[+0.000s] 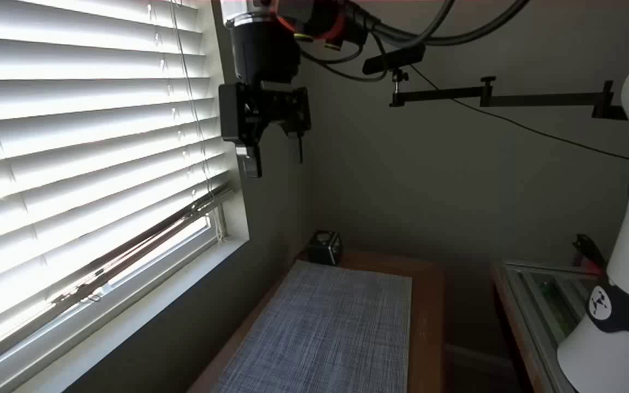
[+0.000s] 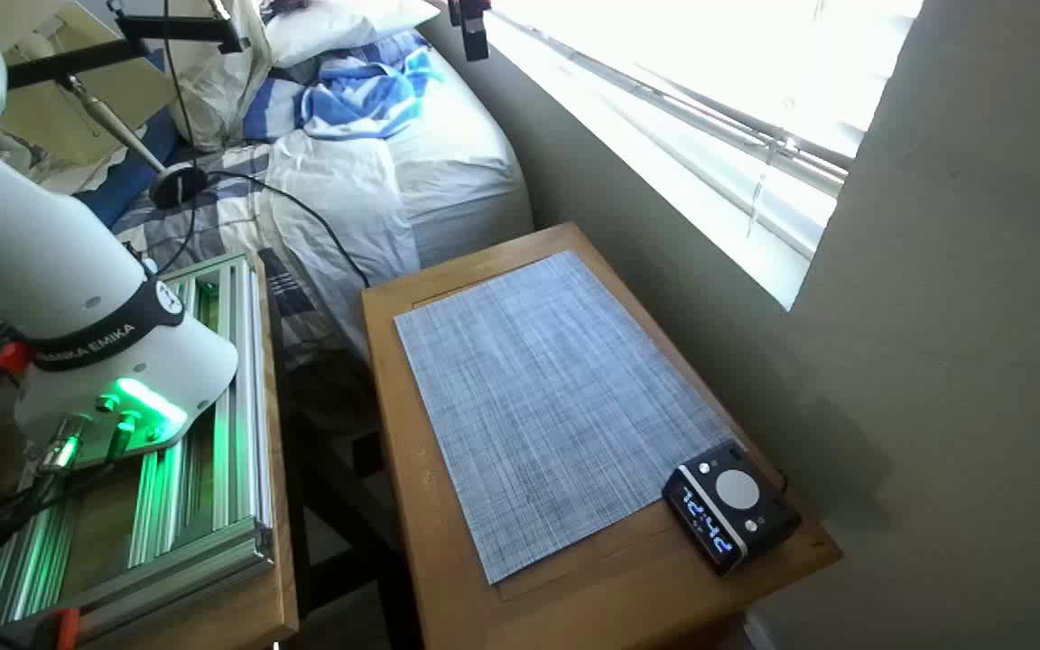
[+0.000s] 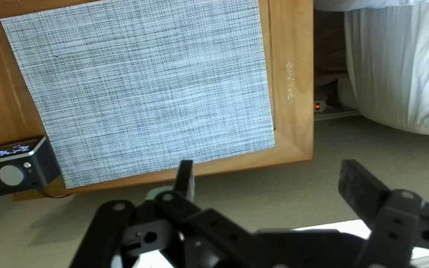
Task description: Press the right button on the alarm clock
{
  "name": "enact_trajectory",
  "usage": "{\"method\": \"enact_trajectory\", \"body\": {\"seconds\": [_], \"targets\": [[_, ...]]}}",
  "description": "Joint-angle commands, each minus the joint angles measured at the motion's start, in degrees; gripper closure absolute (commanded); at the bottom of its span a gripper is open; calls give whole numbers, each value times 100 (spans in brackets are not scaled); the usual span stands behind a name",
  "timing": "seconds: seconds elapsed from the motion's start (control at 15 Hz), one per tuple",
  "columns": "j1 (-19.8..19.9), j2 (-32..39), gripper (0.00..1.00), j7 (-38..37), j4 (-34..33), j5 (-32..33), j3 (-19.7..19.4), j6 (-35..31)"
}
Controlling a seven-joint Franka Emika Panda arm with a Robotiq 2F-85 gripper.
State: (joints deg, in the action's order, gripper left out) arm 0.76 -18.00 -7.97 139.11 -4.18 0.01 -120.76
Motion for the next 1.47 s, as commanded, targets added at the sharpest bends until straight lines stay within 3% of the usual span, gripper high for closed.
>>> {"method": "enact_trajectory", "body": {"seconds": [0.0,0.27,0.53,1.07,1.27,1.4], "targets": [[15,1,0,5,-8,-5,13,11],[15,1,0,5,-8,-5,13,11],[474,407,0,-633,-134,406,-135,-398],[1455,1389,0,-1632,-632,1078,-856,-1301],[1605,1934,0,-1956,-907,1183,-1131,-1713],[1504,1624,0,-1633,-659,996,-1213,-1622]]}}
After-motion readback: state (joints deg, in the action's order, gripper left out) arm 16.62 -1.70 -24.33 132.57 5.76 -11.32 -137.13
